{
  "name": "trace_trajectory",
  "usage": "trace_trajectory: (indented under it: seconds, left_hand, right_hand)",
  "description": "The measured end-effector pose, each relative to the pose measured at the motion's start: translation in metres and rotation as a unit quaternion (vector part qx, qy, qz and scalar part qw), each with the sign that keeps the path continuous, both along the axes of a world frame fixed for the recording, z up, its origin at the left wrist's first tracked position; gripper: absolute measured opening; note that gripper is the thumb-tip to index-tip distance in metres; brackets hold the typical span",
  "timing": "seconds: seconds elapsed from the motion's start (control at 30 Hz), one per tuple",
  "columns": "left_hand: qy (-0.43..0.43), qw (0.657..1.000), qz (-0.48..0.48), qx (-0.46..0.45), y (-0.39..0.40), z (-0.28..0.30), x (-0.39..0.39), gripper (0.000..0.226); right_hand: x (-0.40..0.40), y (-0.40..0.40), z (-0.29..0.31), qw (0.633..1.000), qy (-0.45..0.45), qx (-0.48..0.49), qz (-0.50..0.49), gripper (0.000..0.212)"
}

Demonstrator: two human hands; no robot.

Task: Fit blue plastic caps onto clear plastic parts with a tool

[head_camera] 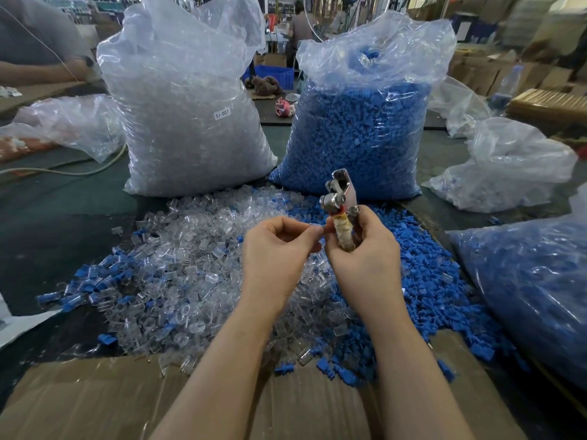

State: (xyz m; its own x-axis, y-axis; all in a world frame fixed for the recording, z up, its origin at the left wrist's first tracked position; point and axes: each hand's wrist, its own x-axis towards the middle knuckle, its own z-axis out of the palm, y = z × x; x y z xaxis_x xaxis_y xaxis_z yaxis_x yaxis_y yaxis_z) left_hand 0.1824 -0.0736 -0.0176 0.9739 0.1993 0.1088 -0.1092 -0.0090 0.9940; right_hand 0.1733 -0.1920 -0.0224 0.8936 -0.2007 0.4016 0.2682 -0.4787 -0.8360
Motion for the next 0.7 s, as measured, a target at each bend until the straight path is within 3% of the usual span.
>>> trace_trajectory:
  seconds: [0.13,0.33,0.7]
  left_hand:
    - [-0.015,1.000,0.002,0.019,0.004,-0.002,0.002,0.011]
    - [-0.024,0.998,-0.032,-0.055,0.008,0.000,0.003,0.007]
    - [-0.043,0.995,-0.060,-0.074,0.012,-0.004,0.006,0.008]
  right_hand:
    - [0.000,-0.006,0.003,0.997,0.038,0.029,0.054,0.007]
    - [-0.001,-0.021,-0.001,0.983,0.143,-0.014,0.110,0.007]
    - [0.000,-0.020,-0.001,0.970,0.177,-0.062,0.155,0.015]
